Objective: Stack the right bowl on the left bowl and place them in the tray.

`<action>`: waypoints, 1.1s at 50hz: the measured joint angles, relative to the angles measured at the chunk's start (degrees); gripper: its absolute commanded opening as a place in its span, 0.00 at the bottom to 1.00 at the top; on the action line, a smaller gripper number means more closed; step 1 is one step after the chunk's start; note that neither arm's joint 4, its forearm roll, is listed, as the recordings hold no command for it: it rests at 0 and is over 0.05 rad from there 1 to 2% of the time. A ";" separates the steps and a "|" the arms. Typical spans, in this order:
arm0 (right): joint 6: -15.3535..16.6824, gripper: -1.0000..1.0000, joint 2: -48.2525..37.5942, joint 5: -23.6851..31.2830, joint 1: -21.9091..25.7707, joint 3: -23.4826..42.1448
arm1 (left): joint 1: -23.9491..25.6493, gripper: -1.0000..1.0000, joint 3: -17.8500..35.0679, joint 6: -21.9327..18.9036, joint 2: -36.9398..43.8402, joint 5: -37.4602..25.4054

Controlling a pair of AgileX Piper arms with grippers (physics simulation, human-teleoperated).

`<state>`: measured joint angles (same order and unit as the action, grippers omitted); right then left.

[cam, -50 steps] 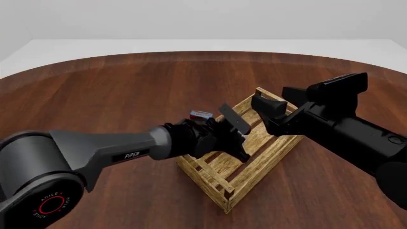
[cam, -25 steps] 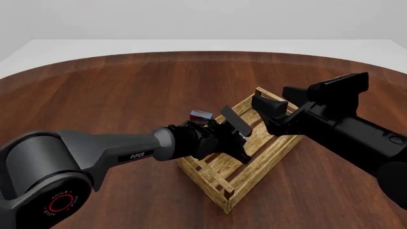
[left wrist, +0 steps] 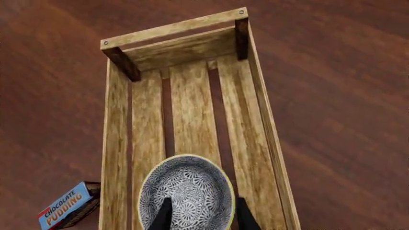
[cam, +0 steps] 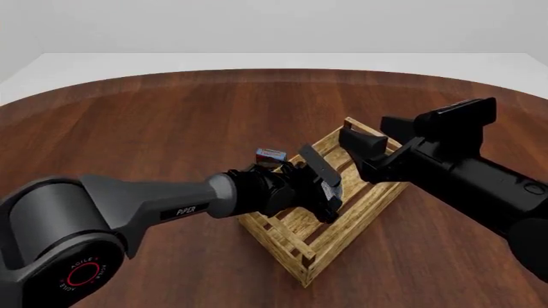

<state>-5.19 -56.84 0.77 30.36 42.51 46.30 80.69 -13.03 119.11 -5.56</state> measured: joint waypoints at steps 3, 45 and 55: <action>0.02 1.00 -0.02 0.00 0.01 0.00 | 0.04 1.00 -0.13 0.00 -0.27 -0.02; 0.13 1.00 0.70 0.33 0.12 -0.07 | -0.35 1.00 -6.34 0.59 -12.96 0.71; 0.15 1.00 0.88 0.47 0.13 -0.03 | -1.23 1.00 -8.57 1.71 -16.33 1.64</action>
<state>-5.04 -55.97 1.24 30.49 42.48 45.07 72.11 -11.32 102.78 -3.92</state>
